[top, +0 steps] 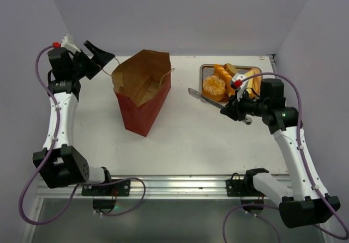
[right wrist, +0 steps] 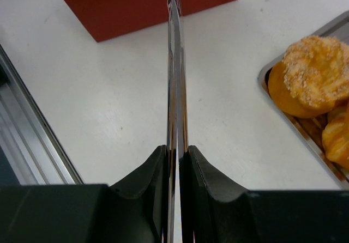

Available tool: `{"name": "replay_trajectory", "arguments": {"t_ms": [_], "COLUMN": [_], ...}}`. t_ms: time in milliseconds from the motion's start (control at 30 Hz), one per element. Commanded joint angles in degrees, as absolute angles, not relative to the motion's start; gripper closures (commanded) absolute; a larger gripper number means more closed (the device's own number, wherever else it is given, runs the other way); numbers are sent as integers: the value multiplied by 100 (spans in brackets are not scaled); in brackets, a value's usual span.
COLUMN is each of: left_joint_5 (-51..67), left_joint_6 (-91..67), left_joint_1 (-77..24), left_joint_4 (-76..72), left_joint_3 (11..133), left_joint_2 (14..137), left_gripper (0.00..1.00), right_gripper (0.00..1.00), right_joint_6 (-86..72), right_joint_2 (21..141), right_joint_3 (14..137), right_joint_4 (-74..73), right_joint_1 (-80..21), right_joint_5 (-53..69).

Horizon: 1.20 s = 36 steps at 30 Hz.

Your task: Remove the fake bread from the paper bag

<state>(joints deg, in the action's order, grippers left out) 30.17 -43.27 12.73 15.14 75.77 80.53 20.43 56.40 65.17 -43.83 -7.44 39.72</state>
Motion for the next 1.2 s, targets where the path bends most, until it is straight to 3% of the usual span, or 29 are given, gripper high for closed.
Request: {"name": "replay_trajectory", "arguments": {"t_ms": [0,233,567,767,867,933,967,1033,1167], "left_joint_5": [2971,2761,2435,2250,2215,2224,2206,2101,1951], "left_joint_6": [-3675,-3077,-2619,-2602,-2593,-2567,-2549,-2523,-2444], "left_joint_1": [1310,1231,1055,932,888,809,774,642,475], "left_joint_4": [1626,1678,1995,2627,2996,3224,3269,3445,3691], "left_joint_3": [7673,7620,6479,5749,5625,5564,5476,5388,5300], "left_joint_2": [7638,6603,4800,3938,3709,3482,3402,3147,2822], "left_gripper": [0,0,0,0,1,1,1,1,1], "right_gripper": [78,76,67,53,41,23,21,2,1], "right_joint_6": [2750,3419,3375,3357,3323,3287,3270,3235,3121], "right_joint_2": [5748,6310,6714,6750,6715,6558,6478,6294,5977], "right_joint_3": [6381,5943,4931,4729,4781,4860,4886,4948,5159], "right_joint_4": [-4903,-5370,-4431,-4166,-4245,-4315,-4359,-4385,-4684], "right_joint_1": [-730,-791,-1247,-1274,-1274,-1274,-1274,-1274,-1274], "right_joint_5": [3798,2929,1689,1415,1389,1380,1362,1345,1380]}}
